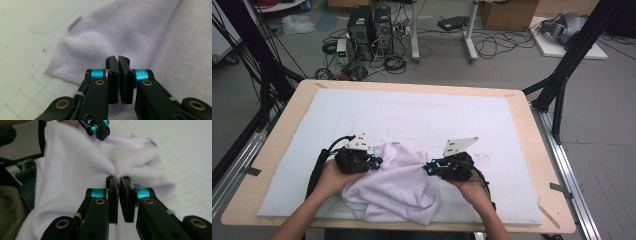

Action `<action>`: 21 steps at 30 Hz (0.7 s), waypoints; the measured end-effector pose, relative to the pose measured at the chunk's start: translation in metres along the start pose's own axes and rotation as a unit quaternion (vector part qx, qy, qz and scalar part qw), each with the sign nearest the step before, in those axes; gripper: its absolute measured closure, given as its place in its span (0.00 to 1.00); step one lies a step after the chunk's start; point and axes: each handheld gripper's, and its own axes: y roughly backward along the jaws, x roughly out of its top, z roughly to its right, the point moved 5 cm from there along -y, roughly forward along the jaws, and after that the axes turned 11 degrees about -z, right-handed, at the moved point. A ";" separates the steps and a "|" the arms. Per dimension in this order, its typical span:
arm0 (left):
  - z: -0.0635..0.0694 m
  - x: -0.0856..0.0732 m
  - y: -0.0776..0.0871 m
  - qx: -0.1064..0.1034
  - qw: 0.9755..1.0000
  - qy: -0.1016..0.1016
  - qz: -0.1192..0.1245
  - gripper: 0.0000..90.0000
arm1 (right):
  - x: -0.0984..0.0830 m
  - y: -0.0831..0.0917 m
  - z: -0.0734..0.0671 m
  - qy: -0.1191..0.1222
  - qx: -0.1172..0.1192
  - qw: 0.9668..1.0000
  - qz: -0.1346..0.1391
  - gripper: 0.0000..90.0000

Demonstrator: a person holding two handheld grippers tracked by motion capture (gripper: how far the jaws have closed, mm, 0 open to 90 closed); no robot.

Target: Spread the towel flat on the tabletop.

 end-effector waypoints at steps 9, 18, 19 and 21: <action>0.006 0.029 0.013 0.004 0.999 -0.015 0.036 0.96 | 0.012 0.046 -0.010 0.021 -0.041 0.999 -0.003 0.96; -0.028 -0.030 0.019 0.050 0.998 0.030 -0.011 0.96 | 0.006 -0.022 -0.001 0.008 -0.026 0.998 -0.056 0.86; -0.032 -0.037 0.019 0.049 0.998 0.038 -0.014 0.96 | 0.006 -0.025 0.000 0.010 -0.027 0.998 -0.055 0.85; -0.038 -0.046 0.019 0.049 0.997 0.052 -0.018 0.96 | 0.006 -0.024 0.001 0.007 -0.030 0.998 -0.049 0.83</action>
